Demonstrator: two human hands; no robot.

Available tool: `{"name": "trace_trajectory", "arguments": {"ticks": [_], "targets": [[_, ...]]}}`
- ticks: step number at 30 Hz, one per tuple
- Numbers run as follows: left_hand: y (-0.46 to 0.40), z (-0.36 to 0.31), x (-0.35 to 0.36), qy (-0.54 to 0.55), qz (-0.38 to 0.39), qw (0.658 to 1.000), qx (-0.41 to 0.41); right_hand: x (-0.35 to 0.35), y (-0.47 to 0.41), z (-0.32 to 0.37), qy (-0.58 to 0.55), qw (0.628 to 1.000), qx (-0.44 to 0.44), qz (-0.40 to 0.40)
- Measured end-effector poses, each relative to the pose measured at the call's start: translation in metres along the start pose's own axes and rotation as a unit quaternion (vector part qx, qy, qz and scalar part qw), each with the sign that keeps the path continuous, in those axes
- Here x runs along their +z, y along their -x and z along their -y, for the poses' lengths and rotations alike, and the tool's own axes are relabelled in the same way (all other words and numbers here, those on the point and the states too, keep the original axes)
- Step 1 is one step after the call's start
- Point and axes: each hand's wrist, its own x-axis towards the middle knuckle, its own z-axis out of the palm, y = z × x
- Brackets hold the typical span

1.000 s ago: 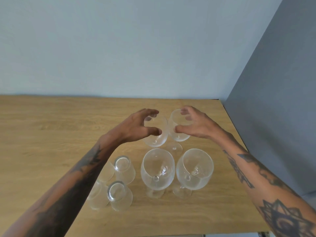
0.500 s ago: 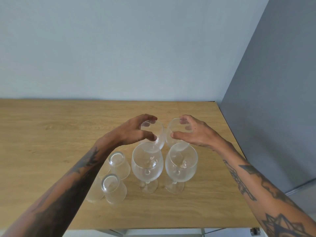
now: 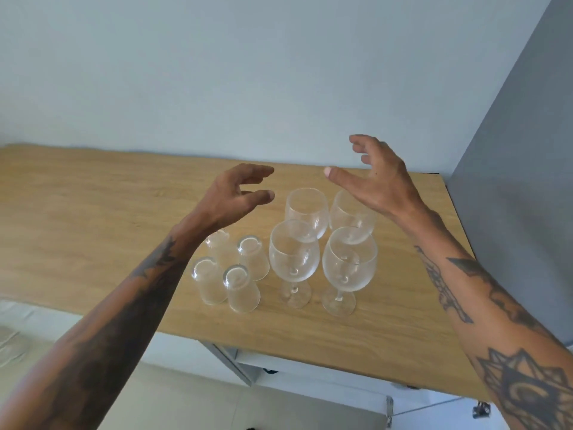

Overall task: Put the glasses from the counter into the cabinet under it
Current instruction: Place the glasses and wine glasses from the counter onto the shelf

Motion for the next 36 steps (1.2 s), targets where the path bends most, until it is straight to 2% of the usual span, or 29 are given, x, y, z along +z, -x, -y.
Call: {"name": "trace_trajectory", "arguments": {"ticks": [5,12,17,20,24,28,36], "targets": [[0.032,0.021,-0.044,-0.007,-0.069,0.998,0.005,0.028,0.015,0.061,-0.029,0.995,-0.096,-0.023],[0.085,0.076,-0.08,-0.013,-0.111,0.994,-0.015,0.115,0.052,0.11,-0.011,0.99,-0.143,0.009],[0.123,0.129,-0.066,-0.057,-0.067,0.996,-0.027,0.184,0.097,0.089,0.059,0.993,-0.088,0.046],[0.137,0.15,-0.047,-0.073,-0.024,0.997,-0.006,0.213,0.126,0.068,0.122,0.991,-0.044,0.028],[0.143,0.165,-0.025,-0.07,0.001,0.997,0.022,0.238,0.147,0.047,0.153,0.988,0.019,0.012],[0.144,0.176,-0.011,-0.054,-0.015,0.997,0.045,0.254,0.155,0.029,0.112,0.991,0.074,0.022],[0.143,0.185,-0.004,-0.038,-0.064,0.996,0.056,0.268,0.163,0.017,0.053,0.996,0.067,-0.006]]}}
